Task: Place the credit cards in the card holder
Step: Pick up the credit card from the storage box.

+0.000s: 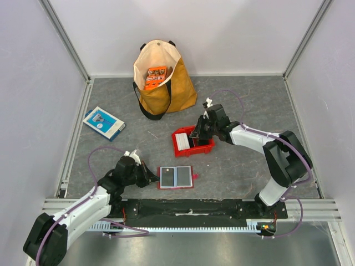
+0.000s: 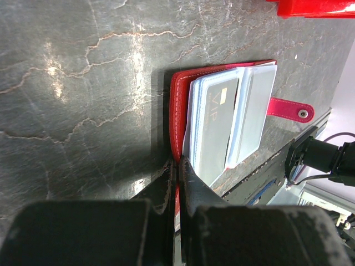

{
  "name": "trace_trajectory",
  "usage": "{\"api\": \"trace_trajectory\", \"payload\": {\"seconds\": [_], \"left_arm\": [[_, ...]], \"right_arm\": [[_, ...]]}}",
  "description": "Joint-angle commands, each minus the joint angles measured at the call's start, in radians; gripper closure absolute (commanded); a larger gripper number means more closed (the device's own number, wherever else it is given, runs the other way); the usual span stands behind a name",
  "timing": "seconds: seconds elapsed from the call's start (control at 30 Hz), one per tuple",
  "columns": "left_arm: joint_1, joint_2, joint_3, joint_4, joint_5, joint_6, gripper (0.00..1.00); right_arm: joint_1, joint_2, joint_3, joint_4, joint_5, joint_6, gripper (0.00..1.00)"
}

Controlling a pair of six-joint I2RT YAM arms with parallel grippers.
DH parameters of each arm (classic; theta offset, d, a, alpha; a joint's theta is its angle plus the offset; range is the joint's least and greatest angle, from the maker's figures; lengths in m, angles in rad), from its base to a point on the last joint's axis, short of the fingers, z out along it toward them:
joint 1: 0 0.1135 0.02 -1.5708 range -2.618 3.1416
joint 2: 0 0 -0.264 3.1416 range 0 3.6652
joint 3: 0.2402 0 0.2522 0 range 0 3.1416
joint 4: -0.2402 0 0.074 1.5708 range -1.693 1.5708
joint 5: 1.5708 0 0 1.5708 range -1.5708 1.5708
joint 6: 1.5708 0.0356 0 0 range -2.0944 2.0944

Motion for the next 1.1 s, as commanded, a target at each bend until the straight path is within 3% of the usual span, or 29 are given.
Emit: {"api": "trace_trajectory", "payload": {"seconds": [0.0,0.53,0.6,0.73,1.07], "left_arm": [[0.0,0.008,0.006,0.025,0.014,0.001,0.98],[-0.002,0.018,-0.002,0.036,0.014,-0.001,0.98],[0.0,0.018,-0.002,0.036,0.011,0.001,0.98],[0.0,0.015,0.0,0.033,0.013,0.001,0.98],[0.0,0.001,0.001,0.025,0.011,-0.002,0.98]], "right_arm": [[-0.002,-0.028,0.0,-0.025,0.028,-0.018,0.85],[0.035,0.058,0.078,-0.134,0.141,-0.078,0.76],[0.047,0.061,0.084,-0.134,0.143,-0.082,0.81],[0.053,0.034,0.097,-0.141,0.158,-0.094,1.0],[0.054,-0.133,0.136,-0.244,0.296,-0.176,1.0]]}}
